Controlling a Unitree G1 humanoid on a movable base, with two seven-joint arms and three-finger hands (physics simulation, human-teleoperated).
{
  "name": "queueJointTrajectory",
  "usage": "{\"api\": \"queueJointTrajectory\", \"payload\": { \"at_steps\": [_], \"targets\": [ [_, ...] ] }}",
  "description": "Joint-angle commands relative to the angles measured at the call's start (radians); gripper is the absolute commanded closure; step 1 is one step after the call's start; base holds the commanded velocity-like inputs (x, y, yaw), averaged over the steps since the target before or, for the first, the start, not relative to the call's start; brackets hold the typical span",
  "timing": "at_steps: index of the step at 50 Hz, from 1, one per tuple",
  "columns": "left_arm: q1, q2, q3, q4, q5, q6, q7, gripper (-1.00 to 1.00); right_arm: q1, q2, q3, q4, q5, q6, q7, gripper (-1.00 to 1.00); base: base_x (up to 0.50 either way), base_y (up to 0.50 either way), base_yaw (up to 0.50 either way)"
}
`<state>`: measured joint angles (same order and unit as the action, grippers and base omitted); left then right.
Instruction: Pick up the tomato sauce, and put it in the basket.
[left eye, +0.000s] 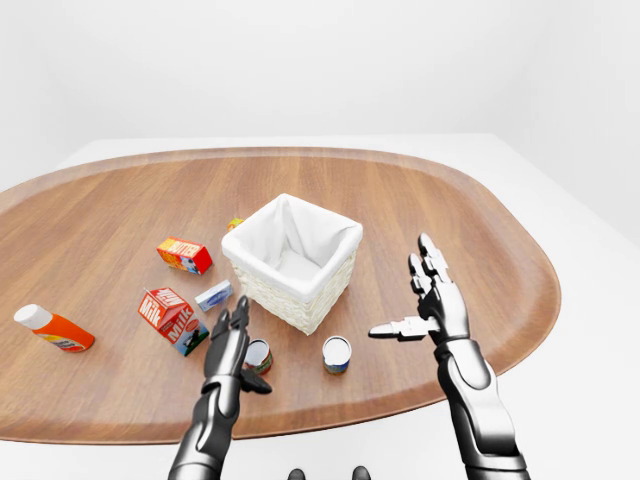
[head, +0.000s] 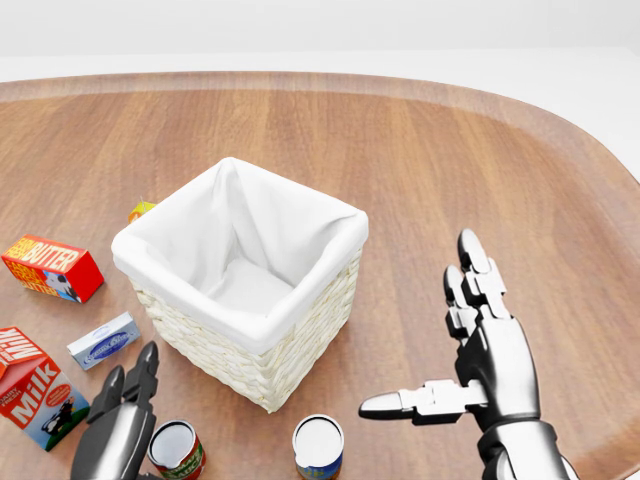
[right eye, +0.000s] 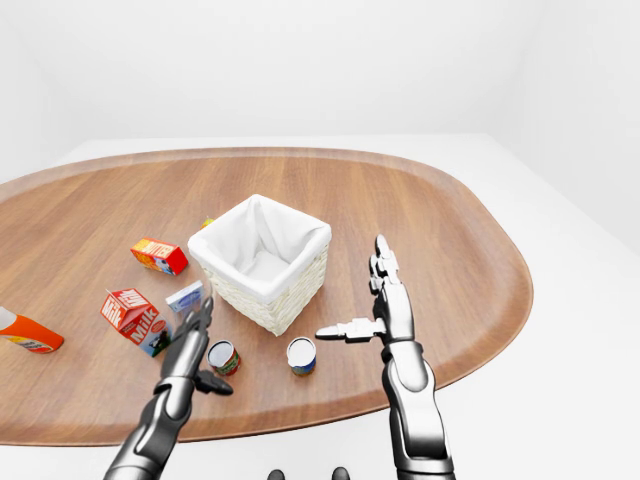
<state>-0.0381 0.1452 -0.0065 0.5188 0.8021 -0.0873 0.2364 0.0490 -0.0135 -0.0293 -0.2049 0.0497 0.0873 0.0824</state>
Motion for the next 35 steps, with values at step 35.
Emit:
{"api": "queueJointTrajectory", "payload": {
  "at_steps": [35],
  "targets": [
    [-0.050,0.007,-0.003,0.076,-0.008,0.000,0.035,-1.00,0.002,0.000,0.000,-0.002,0.002,0.000,0.001,-1.00,0.00,0.00,0.00]
  ]
}}
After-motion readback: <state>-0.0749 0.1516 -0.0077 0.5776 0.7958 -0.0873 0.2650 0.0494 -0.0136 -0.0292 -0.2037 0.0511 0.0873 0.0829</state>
